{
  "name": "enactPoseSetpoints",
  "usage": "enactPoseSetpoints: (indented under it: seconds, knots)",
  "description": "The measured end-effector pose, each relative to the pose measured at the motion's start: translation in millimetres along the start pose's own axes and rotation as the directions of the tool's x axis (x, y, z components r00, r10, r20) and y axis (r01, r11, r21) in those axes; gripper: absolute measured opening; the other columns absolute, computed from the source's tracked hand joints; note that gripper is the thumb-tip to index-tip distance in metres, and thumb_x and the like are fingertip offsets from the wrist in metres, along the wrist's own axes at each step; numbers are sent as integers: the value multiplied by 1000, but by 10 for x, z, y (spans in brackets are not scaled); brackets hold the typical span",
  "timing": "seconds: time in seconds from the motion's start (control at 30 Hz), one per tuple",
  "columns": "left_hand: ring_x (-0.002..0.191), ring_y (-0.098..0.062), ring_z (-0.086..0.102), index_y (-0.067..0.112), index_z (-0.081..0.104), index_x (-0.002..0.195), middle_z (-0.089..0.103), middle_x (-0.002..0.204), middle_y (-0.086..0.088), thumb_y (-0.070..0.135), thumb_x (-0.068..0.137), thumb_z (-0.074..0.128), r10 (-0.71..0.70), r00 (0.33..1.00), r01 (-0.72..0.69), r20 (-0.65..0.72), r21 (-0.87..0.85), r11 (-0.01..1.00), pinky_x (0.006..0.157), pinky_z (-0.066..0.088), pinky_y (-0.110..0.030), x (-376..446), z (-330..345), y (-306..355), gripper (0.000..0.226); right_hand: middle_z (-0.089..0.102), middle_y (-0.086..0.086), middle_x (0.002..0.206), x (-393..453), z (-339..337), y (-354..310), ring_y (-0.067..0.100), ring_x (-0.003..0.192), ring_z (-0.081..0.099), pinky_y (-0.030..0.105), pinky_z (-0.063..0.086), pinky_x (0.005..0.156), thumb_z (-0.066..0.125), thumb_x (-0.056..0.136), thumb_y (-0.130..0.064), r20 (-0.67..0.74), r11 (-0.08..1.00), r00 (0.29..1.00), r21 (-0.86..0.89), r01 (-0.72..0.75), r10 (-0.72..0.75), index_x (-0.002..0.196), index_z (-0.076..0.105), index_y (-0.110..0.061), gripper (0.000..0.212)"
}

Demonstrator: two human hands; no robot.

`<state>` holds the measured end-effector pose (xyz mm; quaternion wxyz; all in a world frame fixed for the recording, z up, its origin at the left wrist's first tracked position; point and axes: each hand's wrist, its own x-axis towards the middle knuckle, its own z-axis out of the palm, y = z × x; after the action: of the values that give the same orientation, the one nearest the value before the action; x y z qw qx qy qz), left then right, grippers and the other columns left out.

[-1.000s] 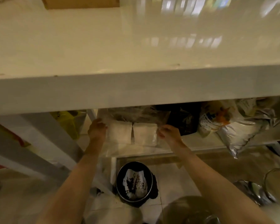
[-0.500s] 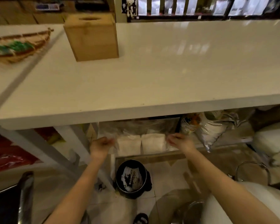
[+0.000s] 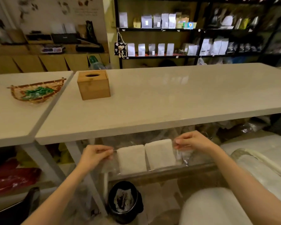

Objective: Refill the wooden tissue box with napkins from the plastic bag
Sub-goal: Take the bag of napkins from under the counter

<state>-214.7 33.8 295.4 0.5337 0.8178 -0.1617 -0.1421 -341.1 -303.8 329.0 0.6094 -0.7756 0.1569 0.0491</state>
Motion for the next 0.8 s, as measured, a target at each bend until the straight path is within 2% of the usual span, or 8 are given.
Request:
enactPoseSetpoints:
  seconds: [0.1,0.17,0.27,0.37,0.47,0.63,0.7,0.8]
  knots:
    - [57,-9,70,4,68,89,74,58,2,-2,80,61,49,998,-45,40,-104,994,55,55,-14,25,-132,435,13,73,15,93,-84,-192,-316,15,77,73,20,58,66,62,84,-8,-20,998,1000,63,24,-23,102,68,-1,20]
    - [56,-8,70,7,68,87,74,63,0,-1,81,61,81,997,-83,-18,-140,987,53,55,-12,87,-189,742,12,73,18,95,-86,-284,-519,17,75,73,21,59,63,62,85,-7,-60,994,998,98,43,-38,104,67,-1,21]
    - [59,-6,70,16,68,84,73,68,3,10,81,65,173,974,-186,-147,-76,980,50,52,-10,290,-254,1145,8,71,20,93,16,-398,-803,20,73,71,21,59,62,61,86,-8,-162,988,978,66,142,-130,103,68,-2,20]
    - [54,-5,68,11,67,83,71,67,0,10,81,64,215,952,-229,-217,-40,973,47,51,-10,607,-295,1401,4,70,19,90,226,-478,-1038,25,74,69,24,60,63,61,86,-8,-247,975,947,32,220,-205,102,68,-2,18]
    - [61,-15,65,1,66,88,68,72,-10,5,82,64,209,951,-225,-227,-48,973,57,55,-20,954,-330,1524,8,71,17,84,519,-532,-1201,22,68,68,27,61,63,62,85,-6,-321,967,917,13,253,-236,99,69,-3,16]
    - [62,-23,65,2,66,82,67,68,-11,3,80,65,153,966,-148,-210,40,988,70,57,-40,1566,-401,1499,3,70,16,76,1079,-624,-1327,14,53,67,26,59,55,67,81,-4,-381,971,897,-14,237,-224,96,70,-1,15]
    - [57,-19,65,4,66,79,67,65,-9,4,81,64,157,968,-132,-193,134,982,58,55,-33,1750,-398,1469,2,69,16,74,1287,-653,-1338,11,48,65,25,57,50,68,80,-3,-385,980,904,-6,200,-187,93,70,-1,13]
    - [46,-10,62,14,60,70,64,61,-5,4,83,61,177,971,-126,-161,282,951,44,45,-20,1939,-366,1428,17,69,15,74,1539,-676,-1327,8,44,62,22,54,46,69,78,-3,-387,989,911,-13,147,-140,84,69,-2,6]
